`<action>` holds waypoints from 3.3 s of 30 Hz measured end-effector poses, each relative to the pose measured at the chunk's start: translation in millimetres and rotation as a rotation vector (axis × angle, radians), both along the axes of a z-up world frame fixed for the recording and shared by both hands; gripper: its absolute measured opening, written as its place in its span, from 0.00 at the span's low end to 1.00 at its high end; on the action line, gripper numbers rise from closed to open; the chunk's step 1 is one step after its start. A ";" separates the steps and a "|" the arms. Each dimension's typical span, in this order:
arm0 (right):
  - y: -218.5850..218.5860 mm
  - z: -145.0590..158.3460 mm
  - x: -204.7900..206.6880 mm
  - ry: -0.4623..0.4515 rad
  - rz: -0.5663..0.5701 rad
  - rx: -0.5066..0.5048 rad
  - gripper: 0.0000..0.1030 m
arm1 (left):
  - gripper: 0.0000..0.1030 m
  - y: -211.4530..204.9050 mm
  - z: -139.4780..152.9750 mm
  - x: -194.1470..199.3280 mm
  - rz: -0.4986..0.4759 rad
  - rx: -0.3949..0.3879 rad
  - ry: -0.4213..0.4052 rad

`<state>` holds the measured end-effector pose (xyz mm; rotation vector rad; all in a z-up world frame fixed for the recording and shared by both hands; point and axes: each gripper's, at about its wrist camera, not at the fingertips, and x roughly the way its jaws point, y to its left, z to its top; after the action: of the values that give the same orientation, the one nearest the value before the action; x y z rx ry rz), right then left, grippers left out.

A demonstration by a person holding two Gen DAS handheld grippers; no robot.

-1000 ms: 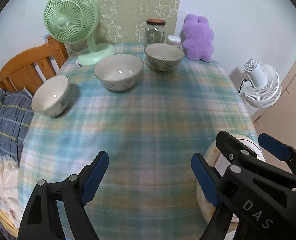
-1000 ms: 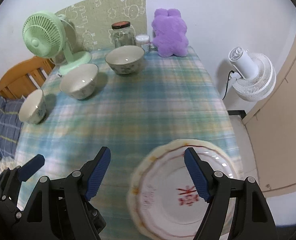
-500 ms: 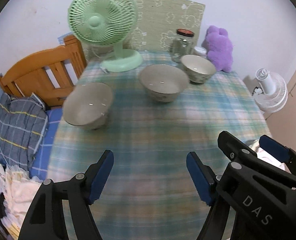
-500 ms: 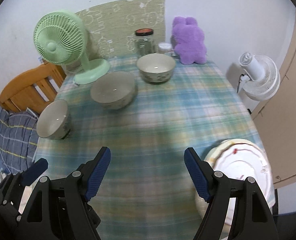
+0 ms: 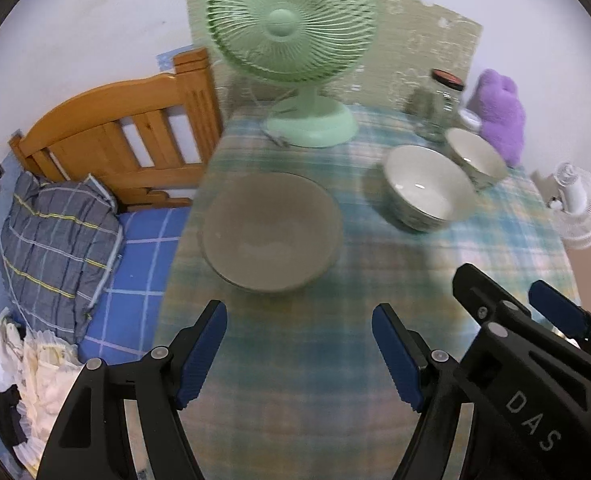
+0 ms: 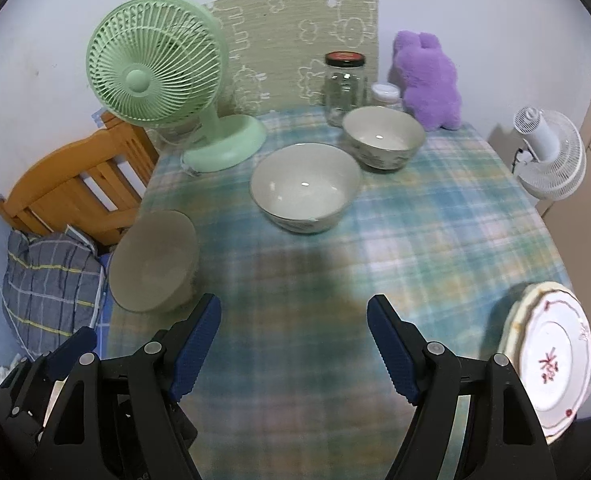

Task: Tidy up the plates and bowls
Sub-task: 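Withdraw both tools and move them toward the dark grey glass plate, then close both tools on the rim of the grey glass plate, then lift and carry the grey glass plate toward the plate stack with both tools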

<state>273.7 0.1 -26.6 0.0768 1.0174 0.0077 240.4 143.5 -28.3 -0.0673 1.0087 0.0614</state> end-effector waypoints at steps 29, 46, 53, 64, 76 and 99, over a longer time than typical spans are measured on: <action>93.4 -78.0 104.0 0.104 0.060 -0.016 0.37 | 0.29 70.6 -71.8 97.1 0.036 0.053 0.099; 111.6 -81.2 108.6 0.112 0.105 -0.073 0.16 | 0.16 72.9 -73.1 95.9 -0.017 0.035 0.121; 100.7 -75.1 89.6 0.129 0.106 -0.076 0.16 | 0.16 59.9 -67.2 77.4 -0.031 0.043 0.126; 63.8 -56.4 50.0 0.133 0.092 -0.065 0.16 | 0.16 19.8 -47.8 41.8 -0.042 0.060 0.113; 3.2 -28.8 14.0 0.118 0.117 -0.073 0.16 | 0.16 -36.6 -29.7 2.9 -0.012 0.045 0.100; -108.3 -34.7 -37.5 0.158 0.093 -0.110 0.16 | 0.16 -136.5 -49.1 -43.2 -0.041 0.004 0.137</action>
<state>236.2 -108.1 -61.3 -0.0714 1.1768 0.0309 197.3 6.9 -77.4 -0.0391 1.1466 0.0314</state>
